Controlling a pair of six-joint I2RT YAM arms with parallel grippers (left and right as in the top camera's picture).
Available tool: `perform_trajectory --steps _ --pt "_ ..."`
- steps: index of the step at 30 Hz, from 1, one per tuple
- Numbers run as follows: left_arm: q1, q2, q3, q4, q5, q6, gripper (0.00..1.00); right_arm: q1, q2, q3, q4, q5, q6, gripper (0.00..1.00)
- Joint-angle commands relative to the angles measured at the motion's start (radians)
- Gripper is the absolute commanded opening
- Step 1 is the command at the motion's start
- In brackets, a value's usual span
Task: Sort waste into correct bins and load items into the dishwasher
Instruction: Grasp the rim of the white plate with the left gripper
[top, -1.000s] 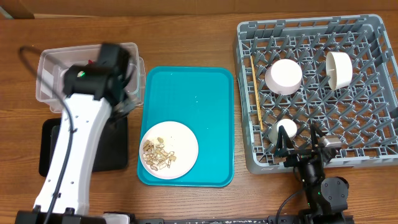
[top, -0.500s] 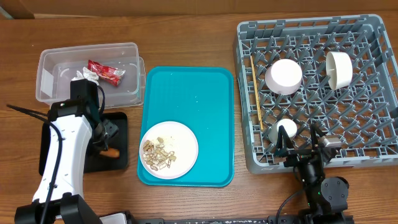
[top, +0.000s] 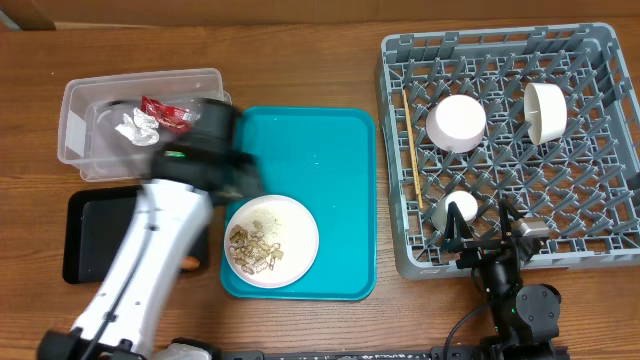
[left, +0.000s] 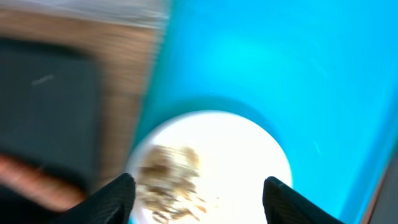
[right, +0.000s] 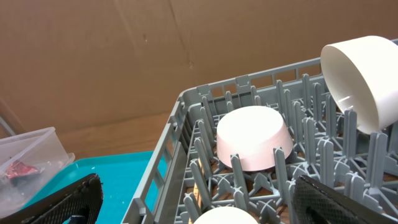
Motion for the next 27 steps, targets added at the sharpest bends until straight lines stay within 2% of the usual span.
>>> perform_trajectory --steps 1,5,9,14,20,27 --pt "-0.203 0.062 0.01 0.004 -0.113 0.104 0.71 -0.005 -0.01 -0.01 0.003 0.001 0.0 1.0" --pt "-0.388 0.192 0.01 0.008 -0.175 0.099 0.69 -0.005 -0.01 -0.01 0.003 0.001 0.0 1.0" --pt "-0.471 0.308 0.01 0.011 -0.188 0.052 0.67 -0.005 -0.01 -0.01 0.003 0.001 0.0 1.0" --pt "-0.49 0.404 0.01 0.034 -0.161 0.035 0.57 -0.005 -0.01 -0.01 0.003 0.001 0.0 1.0" --pt "-0.495 0.449 0.01 0.062 -0.159 0.035 0.33 -0.005 -0.01 -0.01 0.003 0.001 0.0 1.0" --pt "-0.51 0.465 0.01 0.08 -0.171 0.038 0.31 -0.005 -0.01 -0.01 0.003 0.001 0.0 1.0"
